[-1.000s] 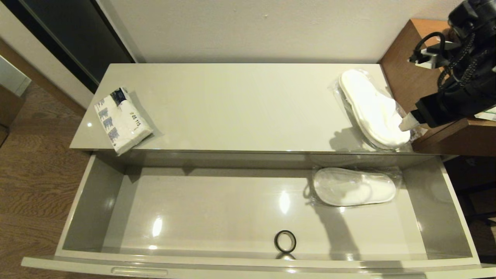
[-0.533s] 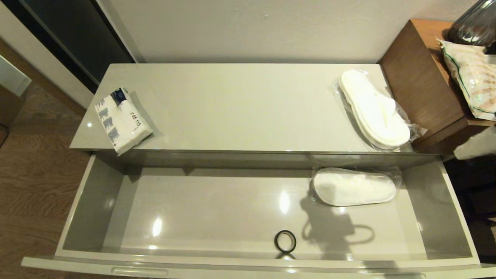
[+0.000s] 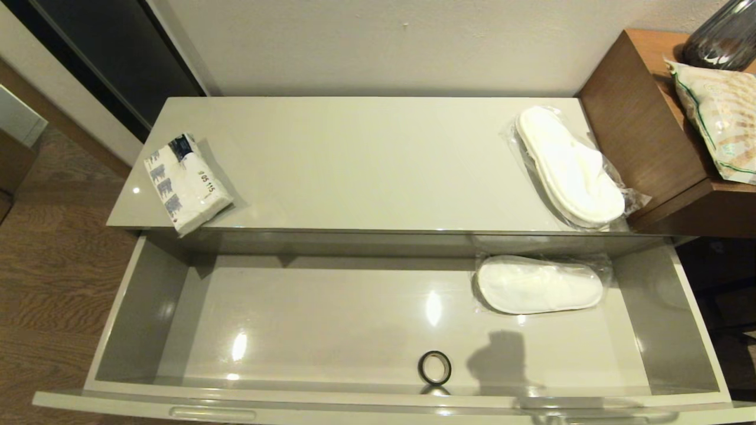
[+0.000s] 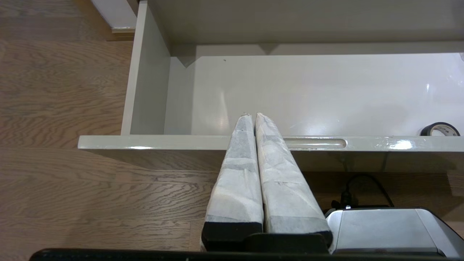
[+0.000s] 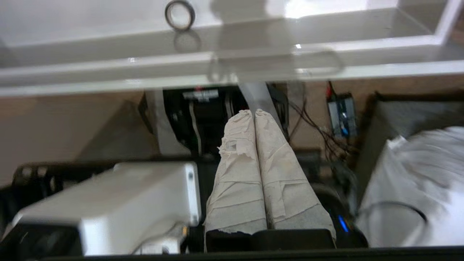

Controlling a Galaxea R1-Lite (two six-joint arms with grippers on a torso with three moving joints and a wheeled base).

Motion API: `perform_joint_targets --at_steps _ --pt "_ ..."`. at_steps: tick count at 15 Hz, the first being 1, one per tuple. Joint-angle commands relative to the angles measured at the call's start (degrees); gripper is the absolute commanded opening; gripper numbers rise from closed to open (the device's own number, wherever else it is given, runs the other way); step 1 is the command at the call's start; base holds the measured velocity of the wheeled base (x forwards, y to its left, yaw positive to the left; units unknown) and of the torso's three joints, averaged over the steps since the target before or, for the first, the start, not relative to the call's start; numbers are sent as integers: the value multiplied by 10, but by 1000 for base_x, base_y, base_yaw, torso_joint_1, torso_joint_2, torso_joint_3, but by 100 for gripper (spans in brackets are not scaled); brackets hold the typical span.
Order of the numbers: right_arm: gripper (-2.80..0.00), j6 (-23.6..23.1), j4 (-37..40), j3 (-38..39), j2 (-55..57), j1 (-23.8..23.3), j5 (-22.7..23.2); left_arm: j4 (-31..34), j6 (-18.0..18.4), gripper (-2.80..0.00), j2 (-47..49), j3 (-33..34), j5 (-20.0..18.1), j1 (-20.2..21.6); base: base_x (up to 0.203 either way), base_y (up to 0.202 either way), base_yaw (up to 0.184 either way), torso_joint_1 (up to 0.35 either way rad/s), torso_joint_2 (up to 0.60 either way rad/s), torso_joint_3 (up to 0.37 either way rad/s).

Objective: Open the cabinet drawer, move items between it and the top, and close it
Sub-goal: Pick up the tissue on the table

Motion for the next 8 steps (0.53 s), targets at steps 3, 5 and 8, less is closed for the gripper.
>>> perform_joint_targets --at_steps 3,5,8 --pt "-280 -5 -302 258 -82 58 -77 0 0 -280 1 0 0 0 0 0 0 0 0 0" --pt "-280 -8 -270 282 -146 54 -129 0 0 -280 1 0 0 0 0 0 0 0 0 0" --pt "-280 -25 -180 286 -250 -35 -110 0 -1 -280 1 0 0 0 0 0 0 0 0 0"
